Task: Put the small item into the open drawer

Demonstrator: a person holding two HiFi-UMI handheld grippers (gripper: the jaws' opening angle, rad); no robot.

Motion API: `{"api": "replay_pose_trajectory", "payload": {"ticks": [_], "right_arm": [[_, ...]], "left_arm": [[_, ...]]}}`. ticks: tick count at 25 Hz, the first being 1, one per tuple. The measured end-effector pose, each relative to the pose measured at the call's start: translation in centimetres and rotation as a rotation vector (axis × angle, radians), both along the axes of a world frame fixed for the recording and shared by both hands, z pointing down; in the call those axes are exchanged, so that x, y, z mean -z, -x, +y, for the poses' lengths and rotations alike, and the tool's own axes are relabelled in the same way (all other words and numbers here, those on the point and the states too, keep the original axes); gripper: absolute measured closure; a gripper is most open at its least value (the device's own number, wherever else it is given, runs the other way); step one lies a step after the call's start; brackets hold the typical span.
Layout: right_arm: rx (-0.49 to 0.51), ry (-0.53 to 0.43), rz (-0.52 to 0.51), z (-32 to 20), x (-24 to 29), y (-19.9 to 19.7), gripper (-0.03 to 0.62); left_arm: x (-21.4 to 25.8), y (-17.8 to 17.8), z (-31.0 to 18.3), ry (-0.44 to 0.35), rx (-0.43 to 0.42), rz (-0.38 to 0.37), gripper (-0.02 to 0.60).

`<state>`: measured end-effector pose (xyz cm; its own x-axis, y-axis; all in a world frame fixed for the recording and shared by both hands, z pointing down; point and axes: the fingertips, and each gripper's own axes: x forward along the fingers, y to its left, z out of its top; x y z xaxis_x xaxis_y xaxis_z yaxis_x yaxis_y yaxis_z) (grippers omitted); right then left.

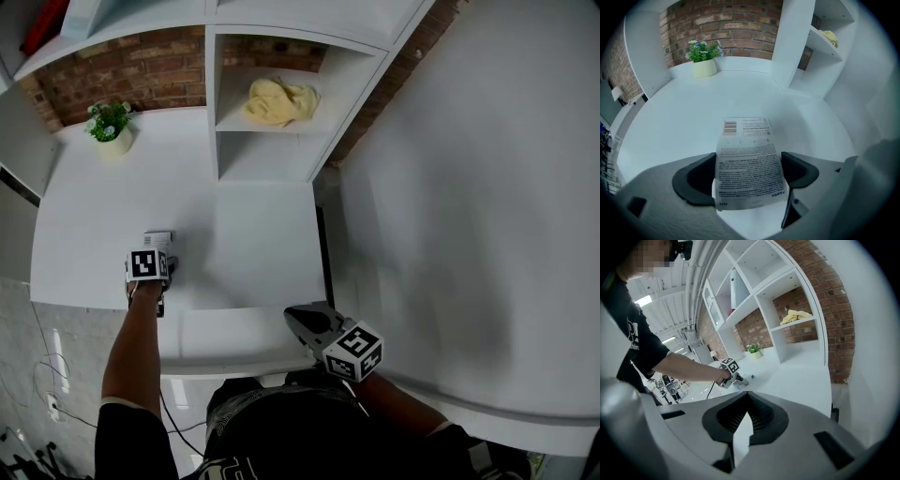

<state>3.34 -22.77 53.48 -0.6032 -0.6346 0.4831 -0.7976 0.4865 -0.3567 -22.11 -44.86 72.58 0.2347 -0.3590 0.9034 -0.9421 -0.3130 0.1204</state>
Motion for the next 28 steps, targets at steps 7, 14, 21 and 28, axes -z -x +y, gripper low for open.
{"api": "replay_pose_trajectory", "payload": {"ticks": [7, 14, 21, 28], "right_arm": [[-0.005, -0.014, 0.002, 0.7, 0.5, -0.4, 0.589], [0.014, -0.042, -0.009, 1.1, 1.5, -0.4, 0.589], [0.028, -0.064, -0.027, 1.9, 2.1, -0.7, 0.589], [0.055, -0.064, -0.032, 3.6, 1.9, -1.3, 0.589]], "left_arm": [[1.5, -0.2, 0.5, -0.009, 0.024, 0.029, 0.163], [5.3, -1.0, 1.1, -0.075, 0.023, 0.065, 0.163], [9.6, -2.3, 3.0, -0.15, 0.027, 0.105, 0.163], [11.6, -4.1, 7.4, -0.195, 0.03, 0.139, 0.161]]}}
